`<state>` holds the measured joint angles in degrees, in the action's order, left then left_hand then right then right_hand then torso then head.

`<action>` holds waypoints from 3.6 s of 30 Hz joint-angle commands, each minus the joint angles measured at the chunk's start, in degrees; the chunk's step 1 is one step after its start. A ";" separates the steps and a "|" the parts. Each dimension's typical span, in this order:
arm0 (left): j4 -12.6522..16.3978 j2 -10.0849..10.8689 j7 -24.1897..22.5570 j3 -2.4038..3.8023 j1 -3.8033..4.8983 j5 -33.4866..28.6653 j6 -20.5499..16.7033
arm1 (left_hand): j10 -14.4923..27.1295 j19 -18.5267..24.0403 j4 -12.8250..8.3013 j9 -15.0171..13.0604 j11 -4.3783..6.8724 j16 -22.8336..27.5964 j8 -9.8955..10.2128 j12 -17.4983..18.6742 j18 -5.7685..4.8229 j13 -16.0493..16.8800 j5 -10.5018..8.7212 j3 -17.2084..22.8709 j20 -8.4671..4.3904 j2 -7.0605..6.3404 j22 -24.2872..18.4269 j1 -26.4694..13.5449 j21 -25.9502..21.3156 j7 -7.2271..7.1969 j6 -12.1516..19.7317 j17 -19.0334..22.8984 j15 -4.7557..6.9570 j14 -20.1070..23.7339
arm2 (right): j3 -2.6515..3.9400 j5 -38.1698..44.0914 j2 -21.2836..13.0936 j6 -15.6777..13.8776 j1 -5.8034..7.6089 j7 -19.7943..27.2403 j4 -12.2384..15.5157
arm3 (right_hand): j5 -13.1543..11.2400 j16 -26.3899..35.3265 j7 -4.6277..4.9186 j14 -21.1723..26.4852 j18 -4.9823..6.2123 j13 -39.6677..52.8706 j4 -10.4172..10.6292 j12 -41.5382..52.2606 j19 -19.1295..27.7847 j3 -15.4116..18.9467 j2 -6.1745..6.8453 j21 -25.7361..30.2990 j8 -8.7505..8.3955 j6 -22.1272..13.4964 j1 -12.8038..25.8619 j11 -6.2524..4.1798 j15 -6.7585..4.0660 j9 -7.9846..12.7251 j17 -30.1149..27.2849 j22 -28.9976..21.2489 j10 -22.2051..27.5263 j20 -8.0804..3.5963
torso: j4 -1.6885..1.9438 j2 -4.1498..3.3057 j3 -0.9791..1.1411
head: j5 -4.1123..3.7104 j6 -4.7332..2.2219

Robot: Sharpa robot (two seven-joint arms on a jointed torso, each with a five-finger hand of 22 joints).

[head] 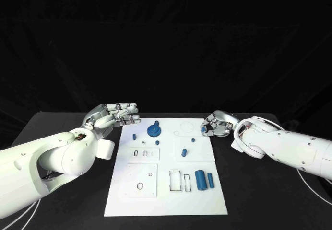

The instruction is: Assemble the parts on the task board

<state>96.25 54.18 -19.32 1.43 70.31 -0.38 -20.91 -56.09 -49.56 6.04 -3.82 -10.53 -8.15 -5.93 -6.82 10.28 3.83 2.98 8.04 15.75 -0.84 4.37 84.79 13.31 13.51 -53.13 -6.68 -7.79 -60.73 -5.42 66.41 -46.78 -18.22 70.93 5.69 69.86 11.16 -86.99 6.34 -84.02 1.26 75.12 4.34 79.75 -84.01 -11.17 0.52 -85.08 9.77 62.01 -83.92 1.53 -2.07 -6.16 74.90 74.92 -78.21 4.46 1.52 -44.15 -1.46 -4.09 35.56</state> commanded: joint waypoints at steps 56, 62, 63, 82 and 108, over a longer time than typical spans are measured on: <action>-1.83 -1.79 -0.05 0.00 0.06 -0.05 1.28 | 0.00 -0.42 0.03 -0.03 -0.24 0.14 0.31 0.29 0.29 0.07 -0.02 0.62 -0.04 -0.43 -0.10 -0.35 -0.13 0.37 0.03 -0.08 -0.22 -0.25 | -1.34 19.74 16.62 -3.96 -3.33 -20.23 14.41 | 0.93 -0.29 0.10 -4.77 -0.25 1.52 0.41 -0.46 -3.49 -2.78 0.11 -1.48 2.62 -1.50 3.45 0.42 0.13 -2.55 10.10 12.59 0.08 -0.13 | 0.28 1.10 -0.50 | 4.61 2.93; -1.82 -1.76 0.01 0.00 0.06 -0.05 1.31 | 0.00 -0.42 0.03 -0.03 -0.24 0.14 0.31 0.29 0.29 0.07 -0.02 0.62 -0.04 -0.43 -0.10 -0.35 -0.13 0.37 0.03 -0.08 -0.22 -0.25 | -1.35 20.15 16.81 -3.51 -3.43 -20.67 13.81 | 0.94 -0.28 0.10 -4.77 -0.25 1.51 0.44 -0.47 -3.48 -2.81 0.19 -1.48 2.66 -1.51 3.58 0.43 0.14 -2.57 10.07 12.59 0.09 -0.12 | 0.29 1.13 -0.51 | 4.59 3.00; -1.82 -1.75 0.01 0.00 0.06 -0.05 1.32 | 0.00 -0.42 0.03 -0.03 -0.24 0.14 0.31 0.29 0.29 0.07 -0.02 0.62 -0.04 -0.43 -0.10 -0.35 -0.13 0.37 0.03 -0.08 -0.22 -0.25 | -1.35 20.17 16.85 -3.41 -3.44 -20.69 13.74 | 0.94 -0.28 0.10 -4.77 -0.25 1.54 0.47 -0.44 -3.49 -2.83 0.26 -1.48 2.69 -1.50 3.69 0.43 0.14 -2.58 10.08 12.59 0.05 -0.11 | 0.29 1.13 -0.52 | 4.59 3.00; -1.78 -1.64 0.07 0.00 0.06 -0.05 1.33 | 0.00 -0.42 0.03 -0.03 -0.24 0.14 0.31 0.29 0.29 0.07 -0.02 0.62 -0.04 -0.43 -0.10 -0.35 -0.13 0.37 0.03 -0.08 -0.22 -0.25 | -1.38 20.26 17.10 -1.82 -3.58 -21.56 13.26 | 0.89 -0.25 0.14 -4.77 -0.24 1.52 1.18 -0.45 -3.49 -2.67 1.52 -1.44 3.00 -1.73 5.70 0.48 0.20 -2.78 10.04 12.61 0.07 -0.03 | 0.24 1.14 -0.51 | 4.70 3.12; -1.79 -1.54 0.08 0.00 0.06 -0.05 1.30 | -0.01 -0.43 0.01 -0.03 -0.24 0.16 0.31 0.28 0.29 0.06 -0.02 0.75 -0.04 -0.53 -0.13 -0.55 -0.15 0.39 0.03 -0.10 -0.22 -0.23 | -1.39 20.46 17.28 -1.65 -3.58 -21.86 13.21 | 1.55 -0.04 1.22 -4.69 -0.10 0.27 2.40 -1.57 -3.14 -1.22 4.07 -0.86 1.84 -4.55 8.42 1.36 0.86 -2.26 9.75 12.32 1.54 0.44 | 0.29 1.15 -0.54 | 4.62 3.12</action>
<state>94.31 52.68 -18.98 1.39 70.31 -0.38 -20.57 -56.09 -49.56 6.01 -3.82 -10.53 -8.15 -5.93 -6.82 10.28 3.83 2.98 8.37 15.75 -1.22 4.28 84.42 13.31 13.51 -53.13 -6.73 -7.79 -60.73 -6.79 86.20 -29.58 -21.20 67.40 -15.69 83.09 12.98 -87.20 7.60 -84.02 1.26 74.93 6.51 78.40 -84.00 -12.43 4.41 -86.15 11.93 57.89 -75.80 2.77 -1.63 -8.48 74.95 74.90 -76.97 4.48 1.80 -42.98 -1.99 0.54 38.69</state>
